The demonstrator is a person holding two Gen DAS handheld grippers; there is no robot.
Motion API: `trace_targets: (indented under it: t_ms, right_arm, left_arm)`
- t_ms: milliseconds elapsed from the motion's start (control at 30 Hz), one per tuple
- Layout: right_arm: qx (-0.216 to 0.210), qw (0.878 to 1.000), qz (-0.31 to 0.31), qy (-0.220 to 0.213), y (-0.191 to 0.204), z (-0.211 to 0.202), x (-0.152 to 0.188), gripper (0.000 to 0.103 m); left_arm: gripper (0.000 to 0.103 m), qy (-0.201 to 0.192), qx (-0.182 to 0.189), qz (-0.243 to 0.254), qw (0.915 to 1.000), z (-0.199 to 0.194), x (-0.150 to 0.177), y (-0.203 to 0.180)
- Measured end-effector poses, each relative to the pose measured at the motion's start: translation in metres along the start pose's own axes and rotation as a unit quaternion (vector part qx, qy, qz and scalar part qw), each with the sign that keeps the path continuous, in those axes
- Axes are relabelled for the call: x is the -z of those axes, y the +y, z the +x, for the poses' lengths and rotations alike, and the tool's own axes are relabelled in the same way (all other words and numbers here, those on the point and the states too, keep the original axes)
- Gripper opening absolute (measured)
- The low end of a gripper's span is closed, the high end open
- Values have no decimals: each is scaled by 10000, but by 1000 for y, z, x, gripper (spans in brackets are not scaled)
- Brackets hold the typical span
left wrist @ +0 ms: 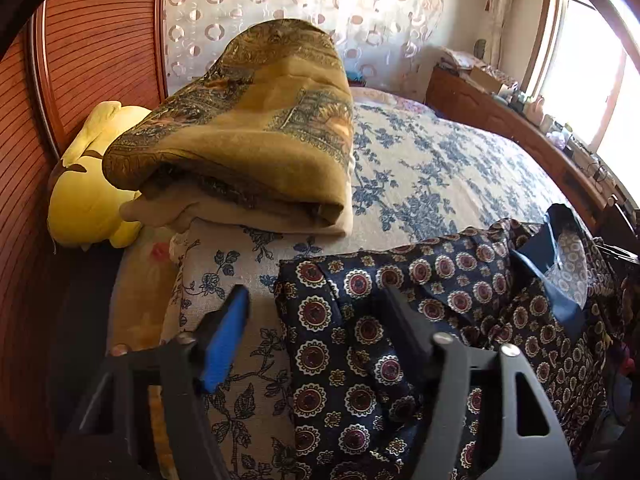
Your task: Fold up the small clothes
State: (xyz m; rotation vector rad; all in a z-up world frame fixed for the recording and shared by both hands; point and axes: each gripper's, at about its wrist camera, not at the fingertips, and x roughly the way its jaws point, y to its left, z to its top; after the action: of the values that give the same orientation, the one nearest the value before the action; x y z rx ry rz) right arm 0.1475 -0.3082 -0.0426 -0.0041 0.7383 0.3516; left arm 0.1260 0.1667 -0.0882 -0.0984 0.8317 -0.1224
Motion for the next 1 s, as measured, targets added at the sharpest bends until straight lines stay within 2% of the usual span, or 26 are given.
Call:
trace_targets:
  t_ms: [200, 367, 400, 433, 500, 533, 567, 600, 633, 700, 733, 833, 1000]
  right_arm:
    - [-140, 9994, 269, -149, -10, 0, -1, 63]
    - [-125, 9995, 273, -105, -8, 4, 0, 63]
    - [-122, 9996, 260, -85, -7, 6, 1, 63]
    - [-124, 9996, 245, -65, -6, 7, 1, 63]
    - [-74, 9998, 197, -57, -4, 8, 1, 62]
    - [-46, 9998, 178, -56, -3, 9, 1, 61]
    - [-42, 9998, 167, -57, -3, 9, 0, 58]
    - [-55, 9998, 156, -56, -3, 9, 0, 50]
    - [-78, 9999, 142, -51, -3, 9, 0, 44]
    - [-263, 9996, 114, -5, -1, 10, -1, 15]
    - [-420, 9990, 118, 21, 1, 9, 0, 15]
    - [-508, 9985, 45, -192, 7, -4, 6, 11]
    - [-897, 9898, 365, -1043, 1, -66, 12, 10]
  left_arm:
    - [60, 64, -10, -24, 10000, 4, 1, -1]
    - [60, 77, -12, -69, 9999, 8, 3, 0]
    - [57, 53, -9, -63, 10000, 7, 3, -1]
    - [47, 34, 40, -58, 10000, 7, 3, -2]
    - [41, 30, 81, -22, 10000, 6, 3, -4]
    - [33, 23, 89, 4, 10000, 6, 3, -5]
    - [29, -5, 107, 12, 9999, 5, 3, -7]
    - [18, -18, 133, 9, 9999, 4, 3, -7]
    - [12, -54, 192, 1, 9998, 1, 3, -9]
    - [9, -199, 282, -4, 9994, -9, 2, -14]
    - [8, -305, 342, 9, 9989, -18, 2, -18]
    - [8, -670, 564, 4, 9962, -50, -2, -27]
    - [7, -1327, 856, 209, 9872, -117, -11, -49]
